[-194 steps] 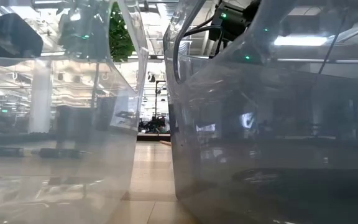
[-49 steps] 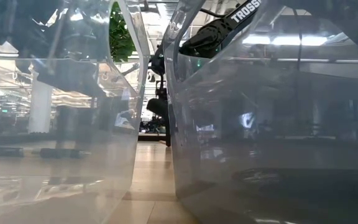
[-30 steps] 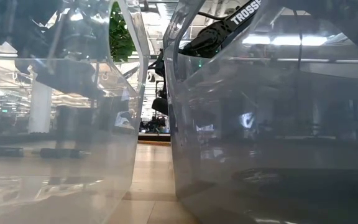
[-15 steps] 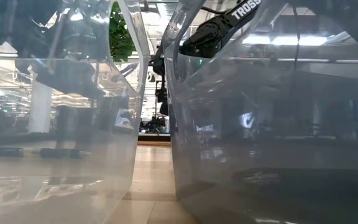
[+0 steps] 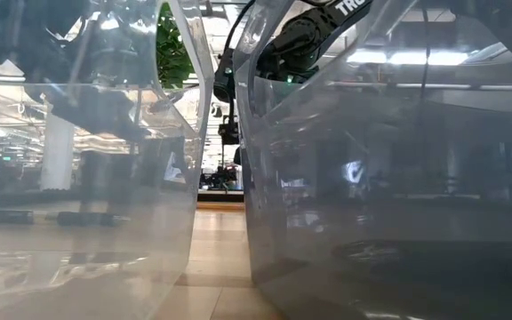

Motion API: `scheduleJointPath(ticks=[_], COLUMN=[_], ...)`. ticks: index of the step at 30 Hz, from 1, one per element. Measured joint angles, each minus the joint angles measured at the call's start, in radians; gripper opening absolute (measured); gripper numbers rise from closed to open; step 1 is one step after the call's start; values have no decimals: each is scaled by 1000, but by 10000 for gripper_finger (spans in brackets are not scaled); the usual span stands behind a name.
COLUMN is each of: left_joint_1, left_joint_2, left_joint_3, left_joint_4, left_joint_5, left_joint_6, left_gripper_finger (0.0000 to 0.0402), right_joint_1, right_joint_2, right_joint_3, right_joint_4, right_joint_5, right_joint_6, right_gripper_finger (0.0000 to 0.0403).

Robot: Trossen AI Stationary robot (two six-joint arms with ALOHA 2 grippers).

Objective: Sort pens & pencils
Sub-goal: Put the top orange pencil into the transparent bin

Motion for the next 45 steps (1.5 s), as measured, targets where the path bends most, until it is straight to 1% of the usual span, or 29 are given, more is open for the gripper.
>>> scheduleJointPath(ticks=[7, 13, 15, 18, 21, 23, 30, 34, 40, 45], left_joint_1=[0, 0, 0, 0, 0, 0, 0, 0, 0, 0], left_joint_2=[0, 0, 0, 0, 0, 0, 0, 0, 0, 0], left_joint_3=[0, 0, 0, 0, 0, 0, 0, 0, 0, 0], left_joint_4=[-65, -70, -91, -128, -164, -185, -284, -304, -302, -301], left_joint_5=[0, -8, -29, -70, -109, -115, -111, -141, -132, -131], left_joint_6=[-40, -63, -63, -66, -104, -127, -166, -156, -64, -64], left_gripper_finger=[209, 209, 209, 209, 209, 209, 209, 209, 209, 209], right_joint_1=[2, 6, 11, 11, 14, 17, 19, 20, 20, 21], right_joint_2=[-5, -5, -4, -2, 2, 4, 5, 8, 8, 8], right_joint_3=[-5, -5, -5, -6, -8, -8, -8, -8, -8, -7], right_joint_4=[43, 77, 95, 129, 174, 193, 205, 213, 213, 211], right_joint_5=[-23, -96, -111, -171, -235, -252, -255, -252, -244, -240], right_joint_6=[10, -5, -5, -5, -1, 3, 3, 4, 6, 6], right_gripper_finger=[53, 53, 53, 53, 53, 53, 45, 38, 46, 45])
